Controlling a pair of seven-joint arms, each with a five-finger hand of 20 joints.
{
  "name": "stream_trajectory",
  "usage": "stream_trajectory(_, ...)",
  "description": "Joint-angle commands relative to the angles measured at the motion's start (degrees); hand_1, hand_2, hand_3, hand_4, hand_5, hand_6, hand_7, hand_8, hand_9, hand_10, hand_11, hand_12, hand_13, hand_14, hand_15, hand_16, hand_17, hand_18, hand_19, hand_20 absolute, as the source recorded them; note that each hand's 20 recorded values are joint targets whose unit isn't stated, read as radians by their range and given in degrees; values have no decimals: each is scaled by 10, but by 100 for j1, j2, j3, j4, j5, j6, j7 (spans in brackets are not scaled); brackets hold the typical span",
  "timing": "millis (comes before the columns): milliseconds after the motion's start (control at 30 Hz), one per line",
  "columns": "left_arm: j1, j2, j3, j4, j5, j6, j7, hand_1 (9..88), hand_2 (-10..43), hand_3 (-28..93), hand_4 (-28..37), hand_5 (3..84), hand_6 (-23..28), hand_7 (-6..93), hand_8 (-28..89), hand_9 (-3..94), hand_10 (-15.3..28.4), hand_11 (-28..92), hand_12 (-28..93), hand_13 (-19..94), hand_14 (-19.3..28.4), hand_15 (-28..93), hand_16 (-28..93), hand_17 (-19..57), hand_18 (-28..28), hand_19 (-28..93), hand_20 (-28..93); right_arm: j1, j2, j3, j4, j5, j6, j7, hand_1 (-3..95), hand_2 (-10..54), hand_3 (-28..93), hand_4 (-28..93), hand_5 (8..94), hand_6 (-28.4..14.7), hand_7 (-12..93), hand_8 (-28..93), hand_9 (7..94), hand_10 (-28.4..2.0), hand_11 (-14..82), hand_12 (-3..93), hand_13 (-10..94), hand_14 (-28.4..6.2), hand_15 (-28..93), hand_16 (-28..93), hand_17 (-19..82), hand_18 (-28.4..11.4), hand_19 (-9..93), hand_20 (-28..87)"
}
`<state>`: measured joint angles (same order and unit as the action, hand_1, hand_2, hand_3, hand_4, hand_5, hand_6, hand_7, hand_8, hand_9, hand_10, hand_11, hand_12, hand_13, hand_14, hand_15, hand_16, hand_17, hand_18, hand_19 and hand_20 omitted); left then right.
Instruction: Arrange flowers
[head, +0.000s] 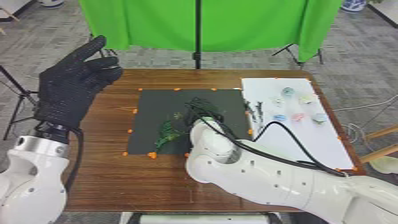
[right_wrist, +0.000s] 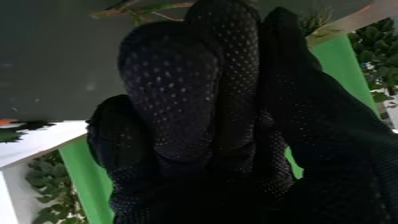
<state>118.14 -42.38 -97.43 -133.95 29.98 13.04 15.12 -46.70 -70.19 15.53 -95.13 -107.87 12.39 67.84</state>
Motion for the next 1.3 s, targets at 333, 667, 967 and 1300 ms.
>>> stream_trajectory(333, 23, -83, 21, 44, 32, -39, -161, 228, 74, 795, -226, 359, 84, 147, -103, 352, 219, 339, 121, 263, 284, 616, -123, -56, 249, 610, 253, -197, -91, 174, 34, 51, -388, 107, 477, -95, 685, -283, 800, -23, 135, 8, 937, -92, 300, 170, 921, -57, 524, 208, 606, -167, 932, 261)
stream_trajectory(667, 207, -205, -48, 7, 57, 7, -235, 228, 74, 796, -225, 359, 84, 148, -103, 352, 218, 339, 122, 263, 284, 617, -123, -56, 249, 610, 253, -228, -22, 203, -159, 127, -262, 42, 421, -95, 712, -275, 767, -23, 136, -48, 937, -105, 294, 172, 919, -58, 526, 205, 607, -168, 932, 263)
stream_trajectory(967, 727, -360, -289, -143, 58, 158, -129, 229, 74, 796, -226, 359, 84, 148, -103, 351, 218, 340, 122, 262, 284, 617, -124, -56, 249, 610, 253, 9, 115, 134, -317, 118, -20, -123, 370, -69, 708, -258, 711, -29, 131, -118, 937, -116, 285, 173, 917, -62, 526, 203, 606, -171, 932, 264)
stream_trajectory(1300, 1167, -433, -498, -289, 34, 322, 69, 229, 74, 795, -226, 359, 84, 148, -103, 351, 219, 340, 122, 263, 284, 617, -123, -56, 248, 610, 253, 82, 555, 129, -447, 132, -85, 3, 337, -31, 690, -242, 631, -42, 119, -115, 936, -126, 274, 175, 919, -64, 526, 199, 608, -176, 932, 269)
